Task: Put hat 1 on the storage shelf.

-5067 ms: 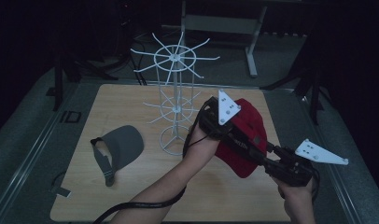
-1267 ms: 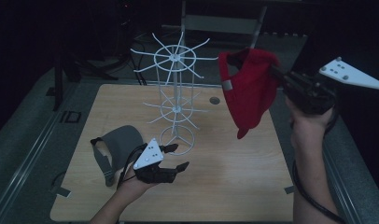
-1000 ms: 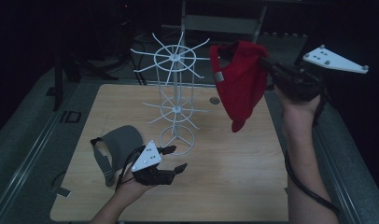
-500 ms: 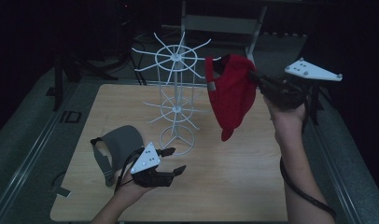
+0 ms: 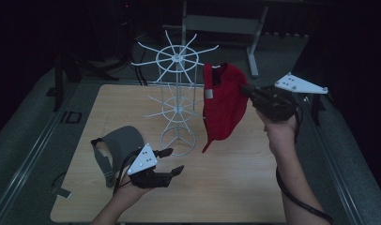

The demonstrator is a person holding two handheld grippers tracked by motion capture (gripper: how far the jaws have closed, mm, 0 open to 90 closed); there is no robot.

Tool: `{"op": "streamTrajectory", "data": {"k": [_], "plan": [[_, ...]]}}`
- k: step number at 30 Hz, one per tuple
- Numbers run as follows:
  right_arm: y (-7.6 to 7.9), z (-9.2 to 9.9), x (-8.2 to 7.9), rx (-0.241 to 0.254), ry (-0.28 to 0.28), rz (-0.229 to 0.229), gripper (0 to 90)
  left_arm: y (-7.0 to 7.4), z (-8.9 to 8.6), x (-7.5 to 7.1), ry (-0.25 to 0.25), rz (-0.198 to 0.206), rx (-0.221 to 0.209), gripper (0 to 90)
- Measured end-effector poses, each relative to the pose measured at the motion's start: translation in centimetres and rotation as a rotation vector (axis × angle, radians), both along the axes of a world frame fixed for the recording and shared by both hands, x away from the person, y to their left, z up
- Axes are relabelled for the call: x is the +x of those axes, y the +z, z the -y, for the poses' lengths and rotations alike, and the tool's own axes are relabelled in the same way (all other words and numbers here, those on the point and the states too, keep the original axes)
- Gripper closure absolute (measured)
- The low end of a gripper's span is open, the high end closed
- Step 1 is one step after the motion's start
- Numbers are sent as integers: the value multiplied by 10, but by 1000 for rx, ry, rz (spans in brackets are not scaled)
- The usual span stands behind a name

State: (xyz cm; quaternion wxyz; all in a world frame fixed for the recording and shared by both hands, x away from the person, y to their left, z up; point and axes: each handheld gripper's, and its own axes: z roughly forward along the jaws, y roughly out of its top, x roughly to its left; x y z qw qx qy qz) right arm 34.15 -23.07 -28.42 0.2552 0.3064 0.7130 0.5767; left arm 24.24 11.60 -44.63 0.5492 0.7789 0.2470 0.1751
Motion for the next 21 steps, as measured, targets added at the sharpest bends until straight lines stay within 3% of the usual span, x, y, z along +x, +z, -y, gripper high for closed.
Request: {"op": "streamTrajectory", "data": {"k": [12,18,21], "plan": [[-8,8,-11,-22,38,4,717,-1,-9,-1,20,-4,0,344],[-11,17,-20,-22,44,20,566,-4,-14,-1,34,-13,-4,344],[-12,22,-23,-15,41,21,534,-4,-16,-2,40,-12,-6,344]]}}
